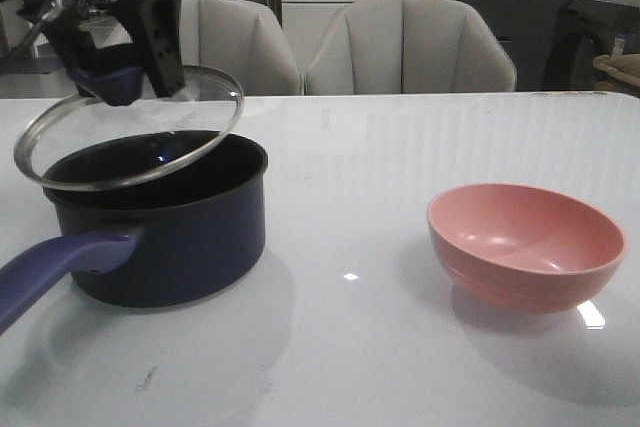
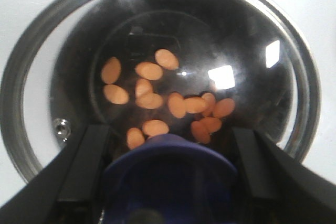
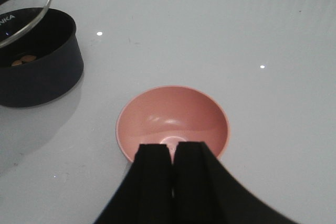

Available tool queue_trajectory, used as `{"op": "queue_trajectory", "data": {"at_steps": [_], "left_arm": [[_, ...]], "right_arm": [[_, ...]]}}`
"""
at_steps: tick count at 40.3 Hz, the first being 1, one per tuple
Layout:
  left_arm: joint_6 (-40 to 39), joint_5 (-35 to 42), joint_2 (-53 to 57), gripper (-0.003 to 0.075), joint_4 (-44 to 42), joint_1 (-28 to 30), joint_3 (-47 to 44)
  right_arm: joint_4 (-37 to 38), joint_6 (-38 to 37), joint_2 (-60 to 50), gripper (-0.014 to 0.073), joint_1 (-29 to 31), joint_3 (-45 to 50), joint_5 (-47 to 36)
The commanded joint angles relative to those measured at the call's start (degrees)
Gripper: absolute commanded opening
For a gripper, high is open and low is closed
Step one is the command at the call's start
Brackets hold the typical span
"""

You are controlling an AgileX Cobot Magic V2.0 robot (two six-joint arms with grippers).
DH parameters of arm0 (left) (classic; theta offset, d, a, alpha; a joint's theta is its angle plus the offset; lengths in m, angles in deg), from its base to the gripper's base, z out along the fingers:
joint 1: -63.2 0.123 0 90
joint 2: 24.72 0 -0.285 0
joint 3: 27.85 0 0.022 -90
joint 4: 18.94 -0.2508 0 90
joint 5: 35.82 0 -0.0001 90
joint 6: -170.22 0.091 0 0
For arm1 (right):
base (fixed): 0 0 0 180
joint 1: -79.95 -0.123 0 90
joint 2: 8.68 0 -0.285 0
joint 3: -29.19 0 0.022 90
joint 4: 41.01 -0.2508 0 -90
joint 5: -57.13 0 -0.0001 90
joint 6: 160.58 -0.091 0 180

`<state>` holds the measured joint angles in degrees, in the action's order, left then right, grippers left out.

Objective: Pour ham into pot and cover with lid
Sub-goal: 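Bring the held glass lid back over the saucepan with the left gripper, then lower the glass lid onto the saucepan rim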

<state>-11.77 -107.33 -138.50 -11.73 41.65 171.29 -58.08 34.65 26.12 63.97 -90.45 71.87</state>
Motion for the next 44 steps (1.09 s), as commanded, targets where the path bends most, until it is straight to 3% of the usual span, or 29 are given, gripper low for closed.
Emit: {"op": "queue_trajectory", "data": {"at_steps": [1, 20, 44], "left_arm": [[-0.1, -2.2, 1.8, 0.0205, 1.0, -1.7, 2.1], [-2.2, -2.2, 0.0, 0.021, -3.9, -2.4, 2.1], [-2.2, -2.3, 0.0, 0.0211, -2.3, -1.7, 5.8]], "right_arm": [[-0.4, 0.4, 0.2, 0.0149, -0.1, -1.6, -4.4], [-0.4, 0.4, 0.2, 0.0149, -0.1, -1.6, -4.4], [-0.4, 0.4, 0.2, 0.0149, -0.1, -1.6, -4.4]]}}
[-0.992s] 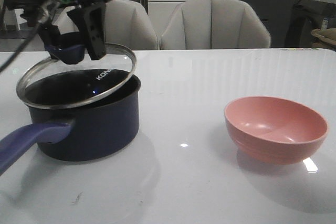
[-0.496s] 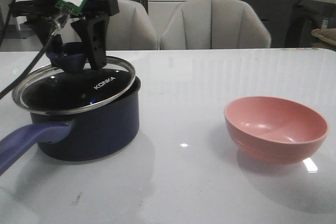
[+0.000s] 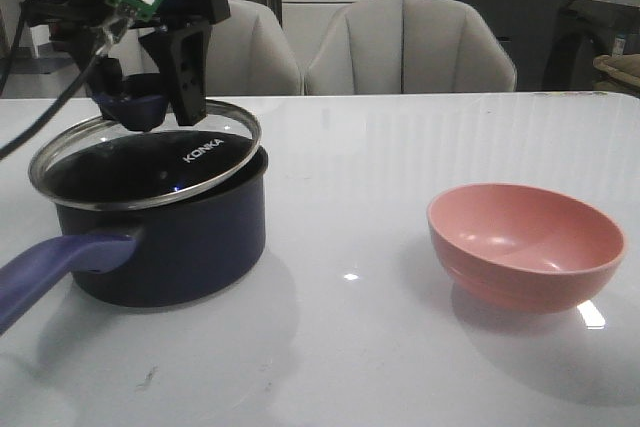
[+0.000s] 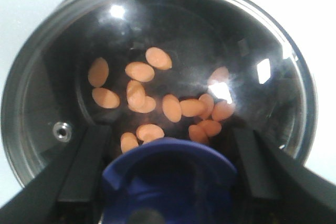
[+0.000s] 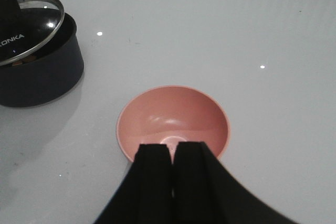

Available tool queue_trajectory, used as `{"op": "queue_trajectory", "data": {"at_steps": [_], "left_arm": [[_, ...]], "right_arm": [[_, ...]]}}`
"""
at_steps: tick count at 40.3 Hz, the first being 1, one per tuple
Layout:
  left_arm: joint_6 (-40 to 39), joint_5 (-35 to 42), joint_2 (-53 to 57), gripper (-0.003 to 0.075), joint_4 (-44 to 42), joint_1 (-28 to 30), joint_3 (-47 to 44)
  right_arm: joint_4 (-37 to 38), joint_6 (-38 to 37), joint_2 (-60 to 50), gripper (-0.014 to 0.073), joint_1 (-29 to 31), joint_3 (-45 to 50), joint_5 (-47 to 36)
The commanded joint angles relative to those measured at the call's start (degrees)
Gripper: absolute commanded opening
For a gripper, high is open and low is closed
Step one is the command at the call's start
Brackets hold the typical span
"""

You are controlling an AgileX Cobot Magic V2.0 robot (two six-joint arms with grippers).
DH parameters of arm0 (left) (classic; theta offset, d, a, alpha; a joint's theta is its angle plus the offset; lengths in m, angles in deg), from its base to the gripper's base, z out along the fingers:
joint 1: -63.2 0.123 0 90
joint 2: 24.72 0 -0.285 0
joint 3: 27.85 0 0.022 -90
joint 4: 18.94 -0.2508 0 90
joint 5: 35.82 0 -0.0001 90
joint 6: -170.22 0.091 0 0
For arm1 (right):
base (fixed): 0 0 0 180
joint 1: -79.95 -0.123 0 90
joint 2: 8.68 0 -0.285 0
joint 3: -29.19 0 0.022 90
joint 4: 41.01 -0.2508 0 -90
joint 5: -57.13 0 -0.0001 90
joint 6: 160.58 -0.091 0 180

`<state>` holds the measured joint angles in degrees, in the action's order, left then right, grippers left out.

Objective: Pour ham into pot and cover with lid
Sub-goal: 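Lower the glass lid onto the saucepan rim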

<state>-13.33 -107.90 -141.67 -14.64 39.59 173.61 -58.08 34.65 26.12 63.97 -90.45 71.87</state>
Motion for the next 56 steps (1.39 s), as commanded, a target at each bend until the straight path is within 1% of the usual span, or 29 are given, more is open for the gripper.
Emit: {"op": "queue_trajectory", "data": {"at_steps": [1, 29, 32, 34, 37, 41, 44, 56], "left_arm": [[-0.7, -1.7, 3.2, 0.0211, 0.9, 0.4, 3.9], [-0.7, -1.7, 0.7, 0.0214, 1.6, 1.3, 4.1], [-0.7, -1.7, 0.7, 0.0248, 1.6, 1.3, 4.1], [-0.7, -1.7, 0.7, 0.0296, 1.6, 1.3, 4.1], [-0.7, -1.7, 0.7, 0.039, 1.6, 1.3, 4.1], [-0.7, -1.7, 0.7, 0.0477, 1.6, 1.3, 4.1], [-0.7, -1.7, 0.7, 0.0498, 1.6, 1.3, 4.1], [-0.7, -1.7, 0.7, 0.0498, 2.6, 1.3, 4.1]], "right_arm": [[-0.4, 0.4, 0.2, 0.0149, -0.1, -1.6, -4.4], [-0.4, 0.4, 0.2, 0.0149, -0.1, -1.6, -4.4], [-0.4, 0.4, 0.2, 0.0149, -0.1, -1.6, -4.4], [-0.4, 0.4, 0.2, 0.0149, -0.1, -1.6, -4.4], [-0.4, 0.4, 0.2, 0.0149, -0.1, -1.6, -4.4], [-0.4, 0.4, 0.2, 0.0149, -0.1, -1.6, -4.4], [-0.4, 0.4, 0.2, 0.0149, -0.1, -1.6, -4.4], [-0.4, 0.4, 0.2, 0.0149, -0.1, -1.6, -4.4]]}}
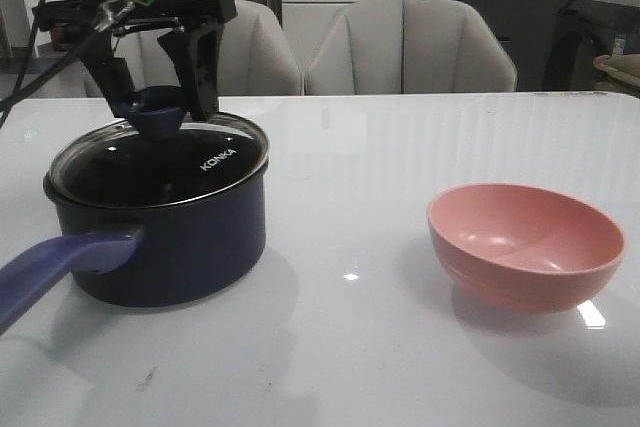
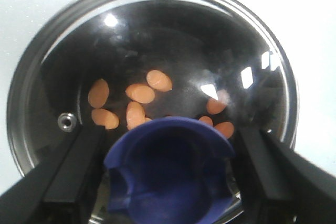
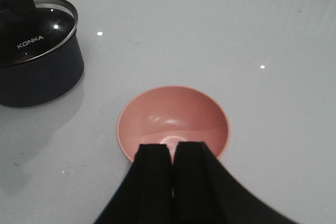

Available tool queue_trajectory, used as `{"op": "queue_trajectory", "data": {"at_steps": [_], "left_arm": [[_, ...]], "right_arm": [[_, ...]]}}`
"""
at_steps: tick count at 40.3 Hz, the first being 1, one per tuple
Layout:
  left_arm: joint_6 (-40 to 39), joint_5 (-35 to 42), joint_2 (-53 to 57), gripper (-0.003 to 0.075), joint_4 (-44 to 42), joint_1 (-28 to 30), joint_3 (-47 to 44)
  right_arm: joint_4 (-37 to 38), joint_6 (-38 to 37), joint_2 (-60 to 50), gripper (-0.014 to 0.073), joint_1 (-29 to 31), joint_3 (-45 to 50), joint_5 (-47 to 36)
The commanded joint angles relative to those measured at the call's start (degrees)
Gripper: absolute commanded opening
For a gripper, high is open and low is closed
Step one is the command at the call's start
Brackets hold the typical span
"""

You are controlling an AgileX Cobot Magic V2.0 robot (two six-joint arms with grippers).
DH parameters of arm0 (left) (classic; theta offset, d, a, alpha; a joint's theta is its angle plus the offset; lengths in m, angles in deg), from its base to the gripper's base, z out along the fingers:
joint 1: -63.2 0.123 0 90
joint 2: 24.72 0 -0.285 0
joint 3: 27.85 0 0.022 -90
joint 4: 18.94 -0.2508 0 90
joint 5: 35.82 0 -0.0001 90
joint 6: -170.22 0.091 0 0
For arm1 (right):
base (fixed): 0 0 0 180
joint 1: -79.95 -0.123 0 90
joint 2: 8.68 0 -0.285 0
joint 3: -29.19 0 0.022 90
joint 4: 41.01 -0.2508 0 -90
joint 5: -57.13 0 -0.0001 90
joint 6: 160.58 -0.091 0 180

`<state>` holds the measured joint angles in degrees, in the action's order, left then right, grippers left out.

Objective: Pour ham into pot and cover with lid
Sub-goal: 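Lower the glass lid onto the saucepan rim, then open the left gripper and raise it off the lid knob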

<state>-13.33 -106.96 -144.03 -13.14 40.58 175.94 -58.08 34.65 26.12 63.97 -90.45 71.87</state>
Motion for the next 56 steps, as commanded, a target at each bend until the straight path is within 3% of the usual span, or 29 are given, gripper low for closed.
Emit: {"op": "queue_trajectory", "data": {"at_steps": [1, 13, 22, 27, 47, 56], "left_arm": [[-0.7, -2.7, 3.1, 0.0498, 1.1, 0.3, 1.8], [-0.6, -2.7, 3.1, 0.0499, 1.1, -1.2, 0.8], [-0.6, -2.7, 3.2, 0.0585, 1.1, -1.3, -2.5], [-0.6, -2.7, 3.8, 0.0589, 0.8, -1.3, -2.5], [-0.4, -2.7, 15.8, 0.0587, -7.5, -1.2, -3.0], [-0.2, -2.3, 23.4, 0.0587, -11.4, -1.2, -8.7]], "right_arm": [[-0.4, 0.4, 0.2, 0.0149, -0.1, -1.6, -4.4], [-0.4, 0.4, 0.2, 0.0149, -0.1, -1.6, -4.4], [-0.4, 0.4, 0.2, 0.0149, -0.1, -1.6, -4.4], [-0.4, 0.4, 0.2, 0.0149, -0.1, -1.6, -4.4], [-0.4, 0.4, 0.2, 0.0149, -0.1, -1.6, -4.4], [-0.4, 0.4, 0.2, 0.0149, -0.1, -1.6, -4.4]]}}
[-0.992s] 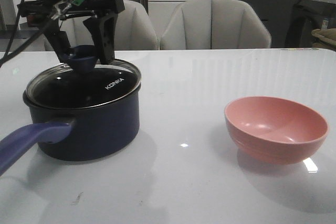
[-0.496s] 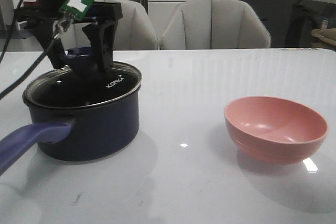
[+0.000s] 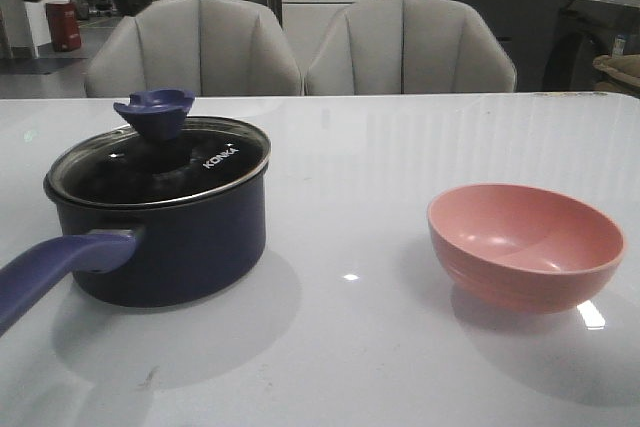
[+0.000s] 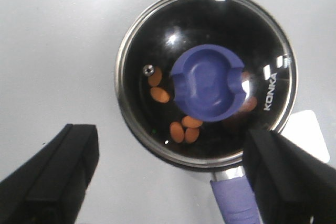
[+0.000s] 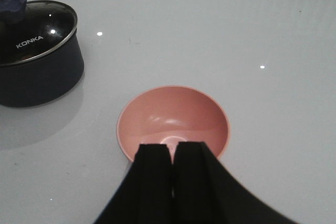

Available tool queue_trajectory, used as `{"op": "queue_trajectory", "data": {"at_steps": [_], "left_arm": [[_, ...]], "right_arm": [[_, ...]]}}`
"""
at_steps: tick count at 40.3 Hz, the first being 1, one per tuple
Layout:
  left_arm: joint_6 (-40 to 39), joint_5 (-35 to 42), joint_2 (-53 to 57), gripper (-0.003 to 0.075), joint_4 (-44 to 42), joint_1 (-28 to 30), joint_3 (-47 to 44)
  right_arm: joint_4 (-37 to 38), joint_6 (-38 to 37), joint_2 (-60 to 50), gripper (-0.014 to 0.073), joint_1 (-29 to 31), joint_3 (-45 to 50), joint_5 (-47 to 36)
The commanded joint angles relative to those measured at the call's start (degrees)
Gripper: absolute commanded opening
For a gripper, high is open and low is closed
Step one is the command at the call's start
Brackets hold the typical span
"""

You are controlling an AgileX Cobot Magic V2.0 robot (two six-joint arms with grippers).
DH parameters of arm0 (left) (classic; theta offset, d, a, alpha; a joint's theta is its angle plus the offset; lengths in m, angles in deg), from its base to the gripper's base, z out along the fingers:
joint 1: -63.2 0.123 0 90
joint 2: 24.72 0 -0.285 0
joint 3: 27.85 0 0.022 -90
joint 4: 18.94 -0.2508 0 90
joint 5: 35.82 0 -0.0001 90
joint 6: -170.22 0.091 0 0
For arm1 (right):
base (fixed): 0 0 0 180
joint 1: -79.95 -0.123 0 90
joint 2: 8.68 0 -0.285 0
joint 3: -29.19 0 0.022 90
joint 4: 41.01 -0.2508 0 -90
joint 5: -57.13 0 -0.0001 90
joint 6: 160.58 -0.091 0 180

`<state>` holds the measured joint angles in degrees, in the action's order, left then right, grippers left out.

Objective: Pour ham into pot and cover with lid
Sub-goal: 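Open the left gripper and raise it off the lid knob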

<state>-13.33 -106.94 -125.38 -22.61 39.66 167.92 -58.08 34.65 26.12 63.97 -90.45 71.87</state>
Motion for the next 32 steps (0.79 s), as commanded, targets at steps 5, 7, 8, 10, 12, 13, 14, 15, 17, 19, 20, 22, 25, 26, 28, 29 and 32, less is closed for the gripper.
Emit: {"op": "queue_trajectory", "data": {"at_steps": [5, 7, 8, 10, 12, 13, 14, 15, 17, 19, 20, 22, 25, 26, 28, 29, 32], "left_arm": [[-0.2, 0.2, 10.6, 0.0586, -2.6, -0.3, -6.6], [-0.2, 2.2, 13.3, 0.0586, -2.6, -0.3, -9.3], [-0.2, 3.1, 15.0, 0.0586, -2.6, -0.3, -10.5], [-0.3, 5.4, 18.0, 0.0586, -2.6, -0.3, -13.4], [-0.7, 8.1, 21.2, 0.0586, -2.6, -0.3, -16.7], [-0.7, 9.2, 23.0, 0.0586, -2.6, -0.3, -18.0], [-0.7, 10.3, 24.3, 0.0586, -2.6, -0.3, -19.3], [-0.7, 11.8, 26.2, 0.0586, -2.6, -0.3, -21.0], [-0.7, 14.5, 29.0, 0.0586, -2.6, -0.3, -24.1], [-0.7, 16.9, 32.3, 0.0586, -2.6, -0.3, -27.2], [-0.7, 17.8, 34.1, 0.0586, -2.6, -0.3, -28.9], [-0.7, 20.0, 37.6, 0.0586, -2.6, -0.3, -31.8], [-0.7, 23.2, 43.1, 0.0585, -2.2, -0.3, -36.2], [-0.7, 24.6, 44.7, 0.0585, -1.8, -0.3, -37.9], [-0.7, 26.5, 48.8, 0.0585, -1.3, -0.3, -40.4], [-0.7, 27.8, 50.6, 0.0585, -1.1, -0.3, -42.2], [-0.7, 30.6, 57.2, 0.0585, -0.1, -0.3, -47.0]], "right_arm": [[-0.4, 0.4, 0.2, 0.0149, -0.1, -1.6, -4.4], [-0.4, 0.4, 0.2, 0.0149, -0.1, -1.6, -4.4], [-0.4, 0.4, 0.2, 0.0149, -0.1, -1.6, -4.4], [-0.4, 0.4, 0.2, 0.0149, -0.1, -1.6, -4.4], [-0.4, 0.4, 0.2, 0.0149, -0.1, -1.6, -4.4], [-0.4, 0.4, 0.2, 0.0149, -0.1, -1.6, -4.4], [-0.4, 0.4, 0.2, 0.0149, -0.1, -1.6, -4.4], [-0.4, 0.4, 0.2, 0.0149, -0.1, -1.6, -4.4], [-0.4, 0.4, 0.2, 0.0149, -0.1, -1.6, -4.4], [-0.4, 0.4, 0.2, 0.0149, -0.1, -1.6, -4.4], [-0.4, 0.4, 0.2, 0.0149, -0.1, -1.6, -4.4], [-0.4, 0.4, 0.2, 0.0149, -0.1, -1.6, -4.4], [-0.4, 0.4, 0.2, 0.0149, -0.1, -1.6, -4.4], [-0.4, 0.4, 0.2, 0.0149, -0.1, -1.6, -4.4], [-0.4, 0.4, 0.2, 0.0149, -0.1, -1.6, -4.4], [-0.4, 0.4, 0.2, 0.0149, -0.1, -1.6, -4.4], [-0.4, 0.4, 0.2, 0.0149, -0.1, -1.6, -4.4]]}}
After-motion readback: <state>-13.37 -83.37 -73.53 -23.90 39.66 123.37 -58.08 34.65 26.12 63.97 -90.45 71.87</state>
